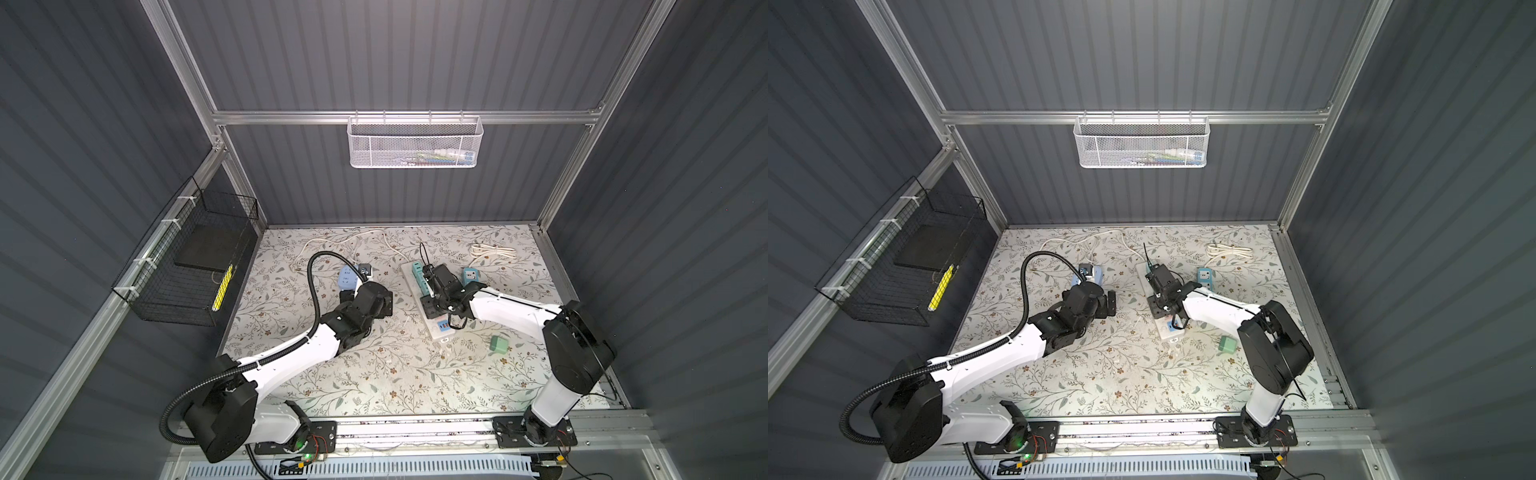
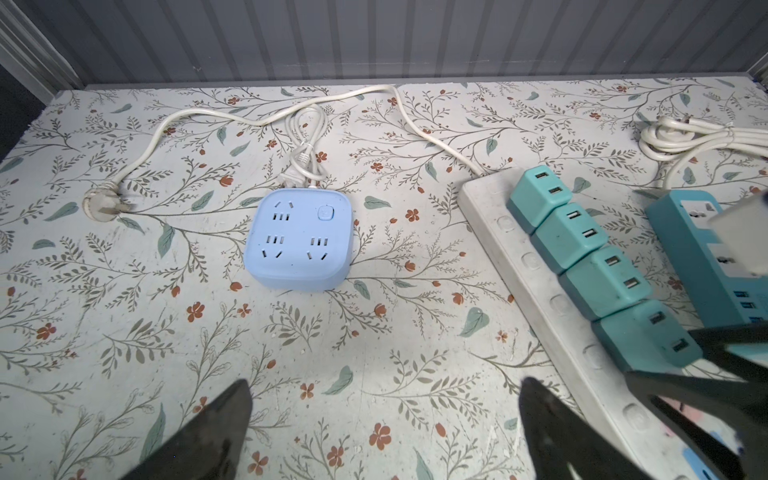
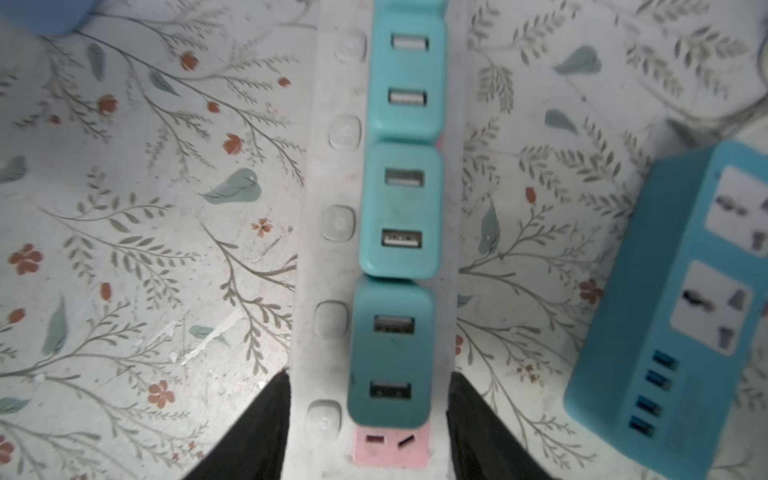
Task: Insert the plug
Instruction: 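Open and raise the right gripper away from the plugged adapter, then move the right gripper down onto a mint-green plug and grasp it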
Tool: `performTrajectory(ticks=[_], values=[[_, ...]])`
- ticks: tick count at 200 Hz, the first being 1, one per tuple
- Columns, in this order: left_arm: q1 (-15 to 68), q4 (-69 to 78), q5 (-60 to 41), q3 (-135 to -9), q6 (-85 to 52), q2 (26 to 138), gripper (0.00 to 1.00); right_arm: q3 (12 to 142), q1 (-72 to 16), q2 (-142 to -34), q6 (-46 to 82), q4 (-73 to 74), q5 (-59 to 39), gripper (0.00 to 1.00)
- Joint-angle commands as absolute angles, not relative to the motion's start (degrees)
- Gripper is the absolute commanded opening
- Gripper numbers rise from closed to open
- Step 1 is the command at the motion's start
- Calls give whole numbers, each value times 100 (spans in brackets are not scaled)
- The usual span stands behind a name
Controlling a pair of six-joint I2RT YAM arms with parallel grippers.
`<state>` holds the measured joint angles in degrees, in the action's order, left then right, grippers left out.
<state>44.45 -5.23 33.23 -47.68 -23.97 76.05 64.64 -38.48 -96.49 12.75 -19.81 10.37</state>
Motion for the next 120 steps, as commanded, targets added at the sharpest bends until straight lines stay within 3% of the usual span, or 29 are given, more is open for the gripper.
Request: performTrajectory(ticks=[1, 62, 93, 120], values=[[4362, -708, 3419, -5039, -2165, 7487, 100, 6727, -3751, -9192, 1221, -2394, 976, 66], [4289, -832, 3209, -5263, -2149, 7756, 100, 6151, -3071, -8150, 1842, -2771, 1025, 69], [4279, -716, 3007, -5384, -2162, 7920, 100, 5334, -2265, -7222, 2823, -3070, 1092, 74], [4268, -720, 2857, -5518, -2147, 8121, 100, 5018, -1604, -7088, 3285, -3708, 1067, 78]])
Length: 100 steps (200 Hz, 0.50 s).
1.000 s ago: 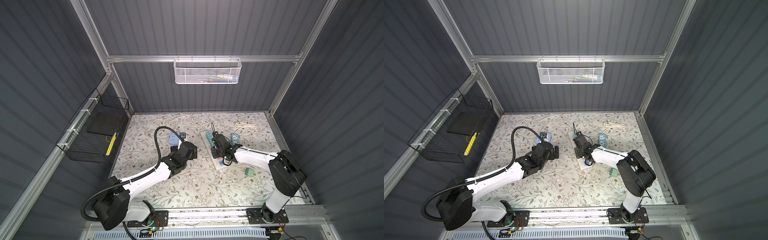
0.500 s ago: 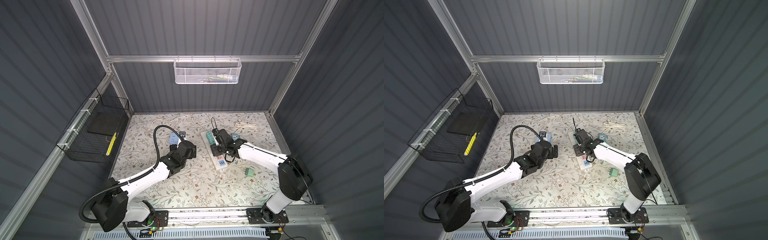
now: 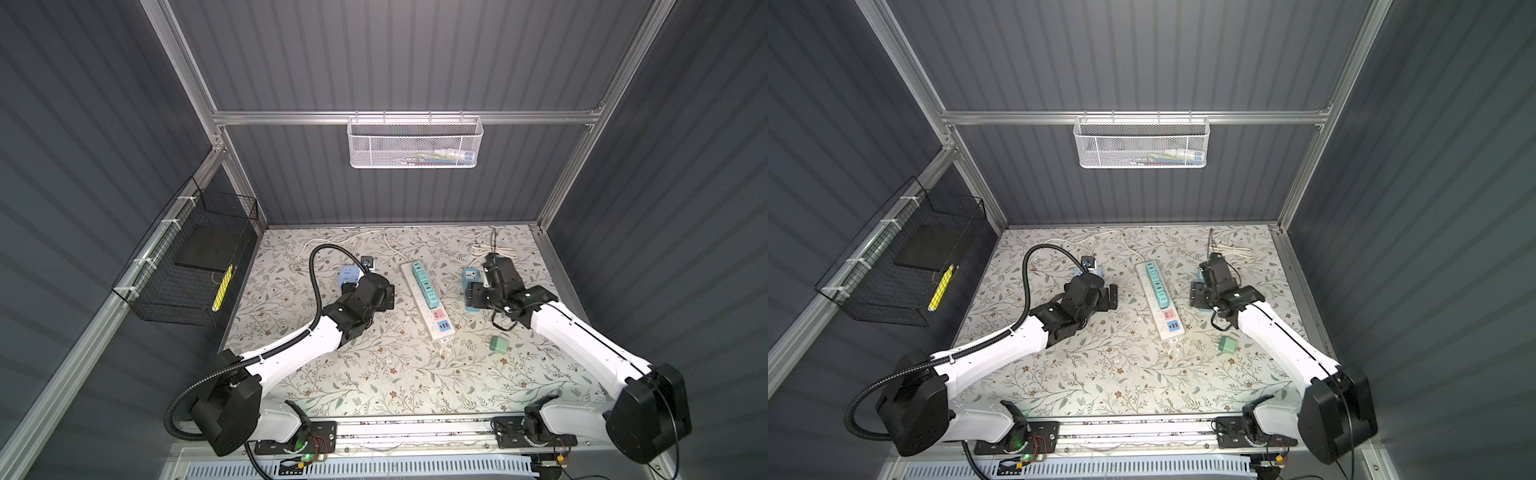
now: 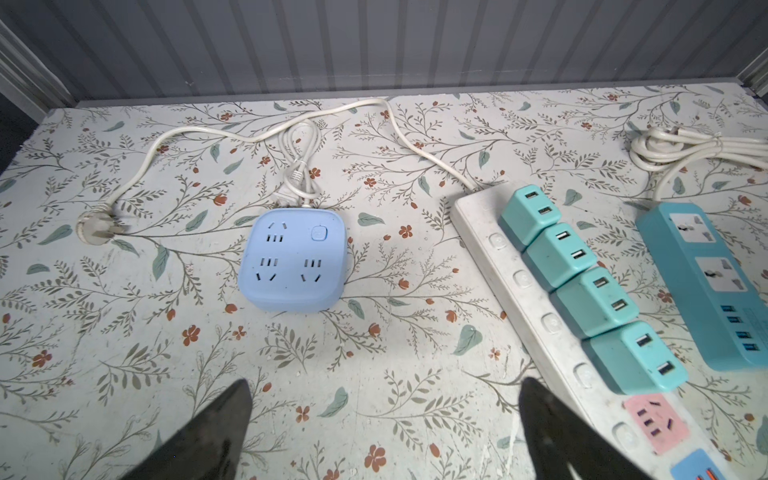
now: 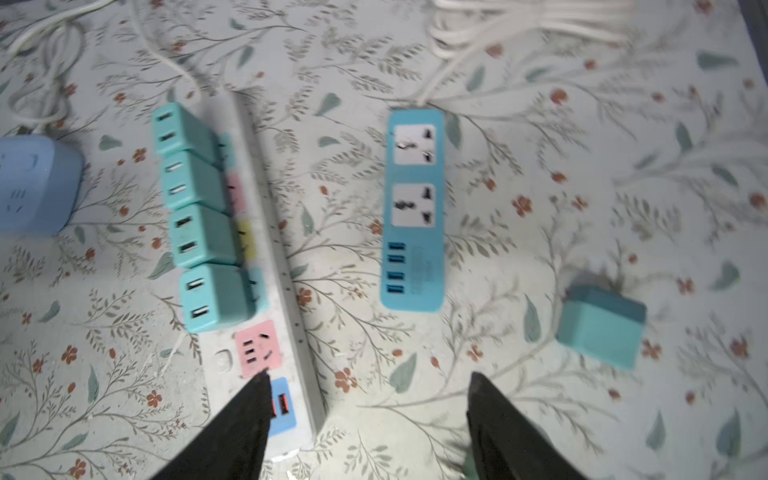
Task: Insert the plug
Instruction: 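Move the right gripper down onto a mint-green plug and grasp it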
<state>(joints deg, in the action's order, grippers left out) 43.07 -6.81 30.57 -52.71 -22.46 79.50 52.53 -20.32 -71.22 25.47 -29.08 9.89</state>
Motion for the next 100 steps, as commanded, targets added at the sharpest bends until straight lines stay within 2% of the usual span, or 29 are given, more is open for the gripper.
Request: performTrajectory(ticks=[1, 43, 100], values=[[4270, -725, 2848, -5519, -2146, 8126, 100, 5014, -1593, -7099, 3290, -3739, 1074, 78], [4271, -674, 2740, -5486, -2193, 8165, 100, 4610, -1336, -7326, 4005, -4324, 959, 80], [4263, -659, 2649, -5449, -2189, 8180, 100, 4093, -1323, -7328, 4069, -3983, 437, 74]])
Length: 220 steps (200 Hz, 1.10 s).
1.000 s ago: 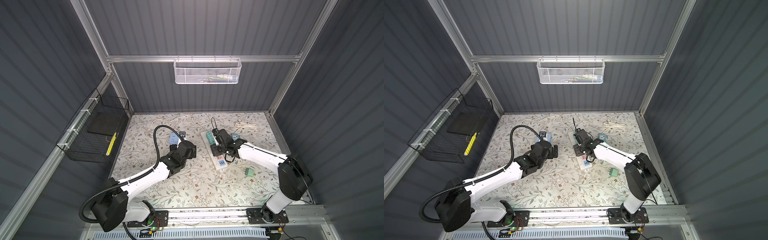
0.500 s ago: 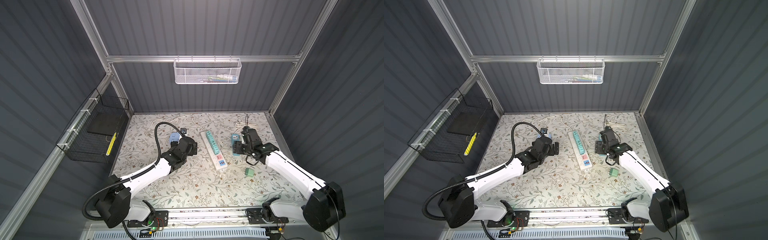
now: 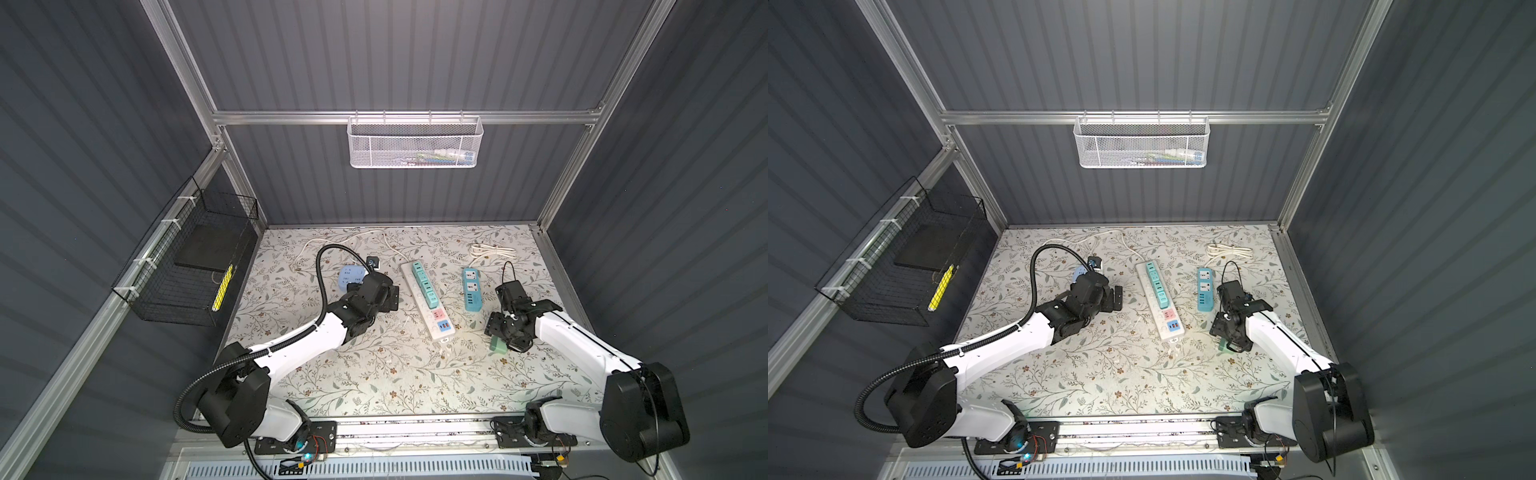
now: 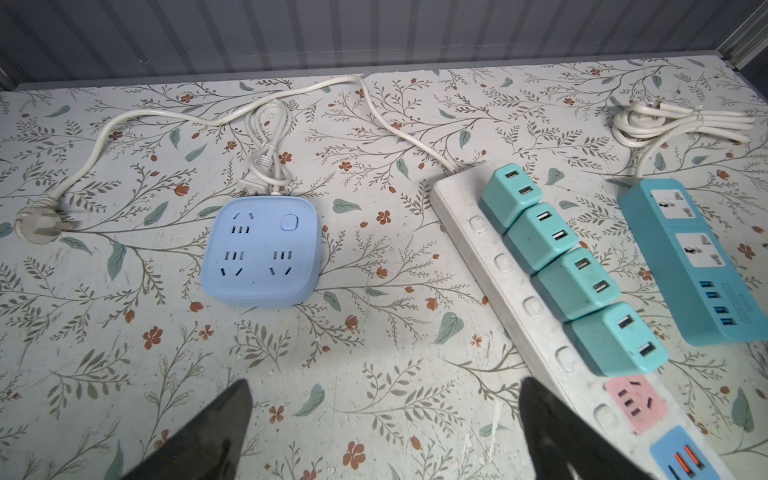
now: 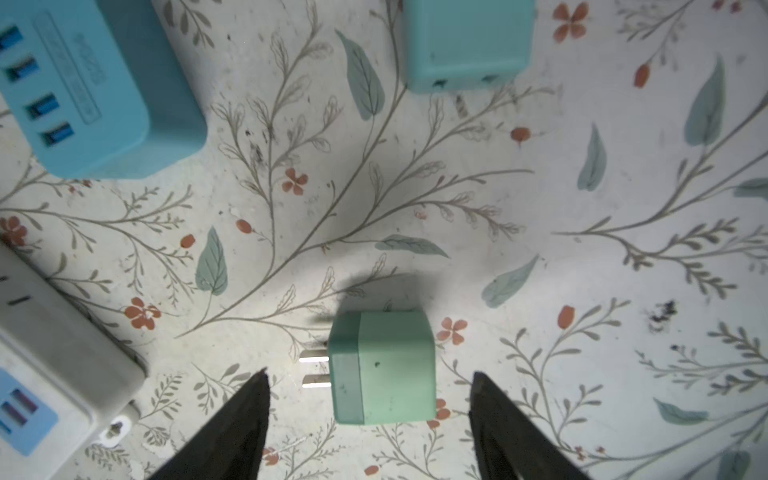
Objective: Insert the plug
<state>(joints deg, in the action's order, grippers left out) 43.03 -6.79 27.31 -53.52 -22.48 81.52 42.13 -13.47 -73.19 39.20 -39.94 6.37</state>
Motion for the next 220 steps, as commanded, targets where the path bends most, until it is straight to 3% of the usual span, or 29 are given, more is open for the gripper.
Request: performTrajectory(ticks=[1, 49, 110, 158, 220], values=[[4263, -659, 2652, -5449, -2189, 8177, 100, 4078, -1326, -7323, 4085, -3975, 448, 73], [4254, -650, 2638, -5504, -2162, 8196, 100, 3905, -1284, -7469, 4070, -3793, 275, 69], [4236, -657, 2638, -5520, -2127, 8177, 100, 3850, -1283, -7544, 3982, -3675, 296, 50], [4210, -674, 2649, -5491, -2119, 8139, 100, 3852, -1283, -7619, 4023, -3700, 348, 57], [4196, -736, 2491, -5701, -2106, 8298, 100, 3588, -1284, -7463, 4067, -3557, 227, 49]])
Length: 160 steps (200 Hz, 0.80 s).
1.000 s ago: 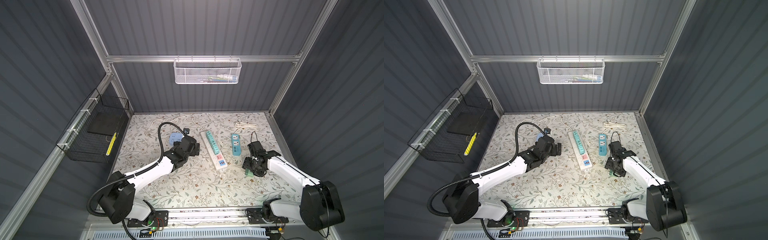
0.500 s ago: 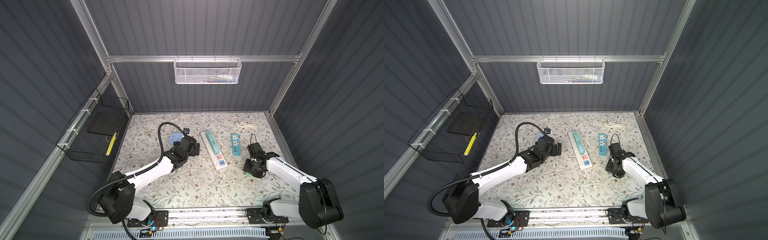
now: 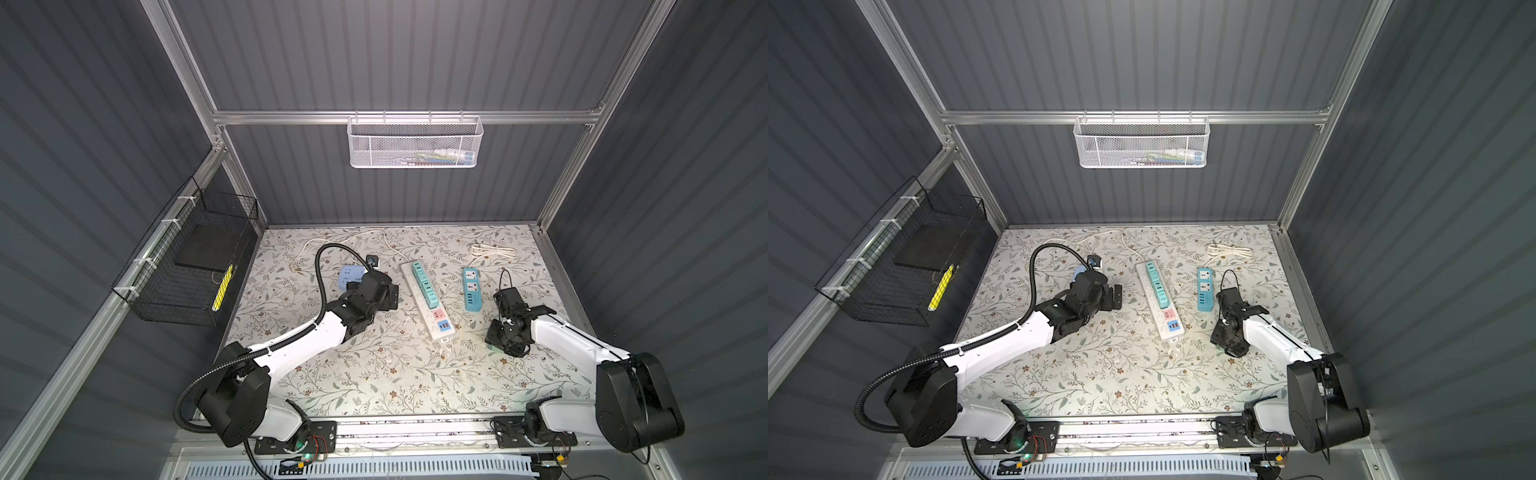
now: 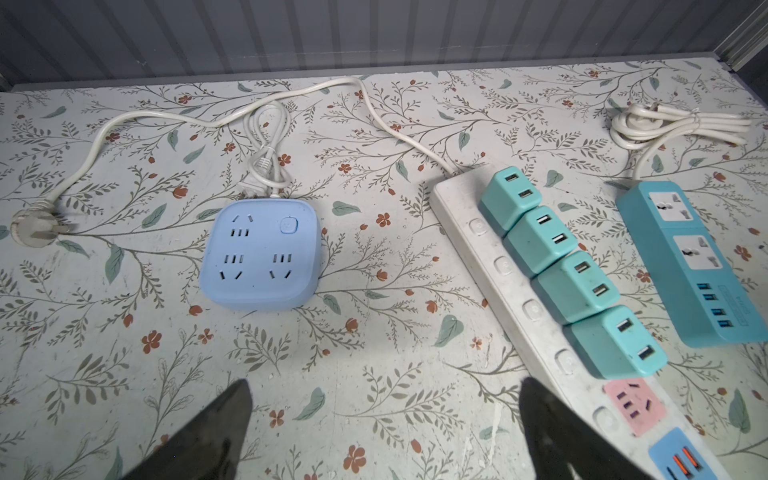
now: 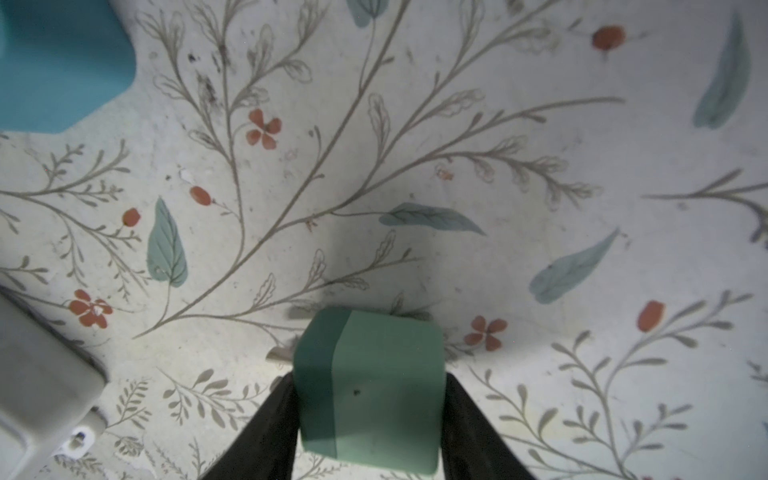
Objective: Insert the plug
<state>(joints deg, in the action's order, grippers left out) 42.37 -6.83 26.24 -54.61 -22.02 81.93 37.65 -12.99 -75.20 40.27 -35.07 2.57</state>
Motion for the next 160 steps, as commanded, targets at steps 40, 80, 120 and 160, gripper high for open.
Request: performTrajectory(ticks=[40, 80, 120, 160], values=[[4195, -738, 2424, -5740, -2127, 8348, 100, 3620, -1290, -7380, 3983, -3536, 230, 43], [4200, -791, 2507, -5765, -2092, 8277, 100, 3715, -1293, -7455, 3879, -3515, 174, 40], [4197, -791, 2592, -5699, -2052, 8209, 100, 3841, -1386, -7436, 3798, -3582, 224, 40], [4151, -832, 2786, -5674, -2056, 8169, 100, 4289, -1905, -7516, 3791, -3861, 485, 39]])
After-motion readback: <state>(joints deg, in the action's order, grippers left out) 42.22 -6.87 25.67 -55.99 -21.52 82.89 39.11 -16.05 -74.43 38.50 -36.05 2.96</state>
